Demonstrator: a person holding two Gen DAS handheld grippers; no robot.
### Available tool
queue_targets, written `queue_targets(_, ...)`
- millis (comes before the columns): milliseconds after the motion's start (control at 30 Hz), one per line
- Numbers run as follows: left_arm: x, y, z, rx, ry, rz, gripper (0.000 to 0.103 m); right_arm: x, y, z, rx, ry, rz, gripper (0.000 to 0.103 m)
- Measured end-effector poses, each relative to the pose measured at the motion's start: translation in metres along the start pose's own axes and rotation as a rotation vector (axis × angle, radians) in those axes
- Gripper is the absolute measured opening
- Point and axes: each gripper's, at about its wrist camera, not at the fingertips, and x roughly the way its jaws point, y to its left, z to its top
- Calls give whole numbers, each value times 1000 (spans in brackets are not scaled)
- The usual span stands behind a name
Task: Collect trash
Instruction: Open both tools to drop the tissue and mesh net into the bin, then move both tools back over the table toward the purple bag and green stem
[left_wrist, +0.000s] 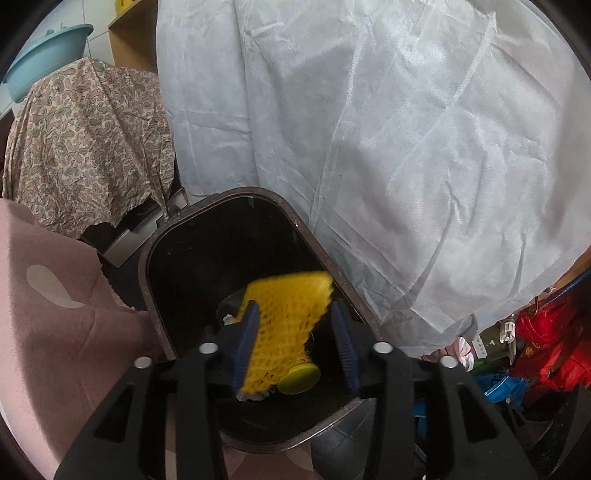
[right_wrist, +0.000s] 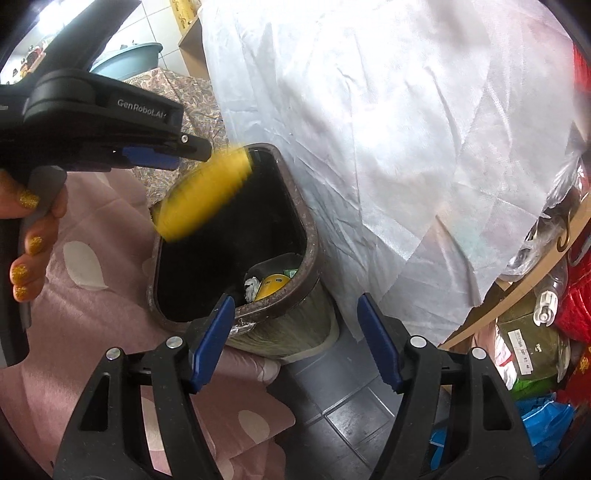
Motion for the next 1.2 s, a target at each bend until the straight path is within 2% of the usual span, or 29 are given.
queue_targets(133,-9,0,0,9,-26,8,57,-3,2,0,-2,-12,-2,74)
queue_targets(267,-30,5,-3,2,-68,-15,68,-9,5,1,-12,-20,-1,75)
queue_targets(467,-77,22,-18,9,-159,-38,76,-23,17,4,-41,-32,24,80)
queue_targets(633,-120,52,-39,2,-228,-39,80,-40,39,11,-93,-60,55,83)
queue_targets(733,-144,73,-54,-2,-261,-16,82,-52,58,17,-116,-78,106,90)
queue_targets(967,-192,136,-95,-75,-327,37,85,-76,107,28,-197,-115,191,90)
queue_targets(1200,-230,198,-139,-144,-378,171,85,-94,153,29,-253,-118,296,92)
